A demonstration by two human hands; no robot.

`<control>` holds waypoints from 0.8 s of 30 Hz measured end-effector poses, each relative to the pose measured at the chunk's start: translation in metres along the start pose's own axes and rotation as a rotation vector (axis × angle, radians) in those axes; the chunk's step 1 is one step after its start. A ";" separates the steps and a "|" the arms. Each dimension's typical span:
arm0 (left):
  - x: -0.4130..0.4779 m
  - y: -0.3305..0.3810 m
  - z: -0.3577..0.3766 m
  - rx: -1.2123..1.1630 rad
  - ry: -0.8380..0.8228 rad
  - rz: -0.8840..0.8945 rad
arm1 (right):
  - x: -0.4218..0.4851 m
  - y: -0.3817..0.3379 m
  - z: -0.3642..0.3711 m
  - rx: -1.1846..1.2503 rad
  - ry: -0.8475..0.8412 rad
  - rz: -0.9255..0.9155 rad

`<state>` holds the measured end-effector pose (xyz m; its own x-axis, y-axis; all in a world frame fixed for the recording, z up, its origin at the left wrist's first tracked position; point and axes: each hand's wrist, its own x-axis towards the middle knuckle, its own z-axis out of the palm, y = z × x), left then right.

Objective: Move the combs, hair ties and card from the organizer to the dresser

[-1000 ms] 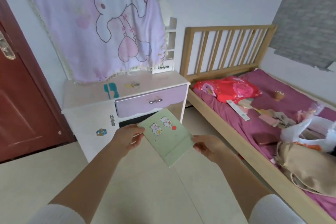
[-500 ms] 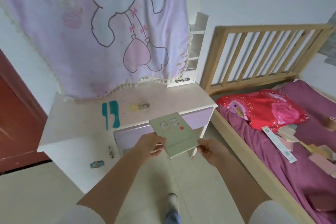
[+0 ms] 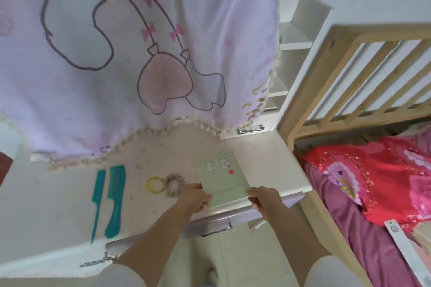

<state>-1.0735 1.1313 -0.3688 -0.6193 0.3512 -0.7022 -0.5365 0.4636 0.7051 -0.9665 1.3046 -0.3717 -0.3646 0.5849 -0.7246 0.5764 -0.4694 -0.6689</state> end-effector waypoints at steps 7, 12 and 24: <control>0.050 0.000 0.002 0.116 0.125 0.008 | 0.040 -0.010 0.021 -0.171 0.005 0.028; 0.055 -0.007 0.008 0.353 0.254 0.049 | 0.049 -0.005 0.026 -0.206 0.100 -0.018; 0.041 -0.021 -0.005 0.513 0.168 0.271 | 0.033 -0.008 0.030 -0.443 0.114 -0.152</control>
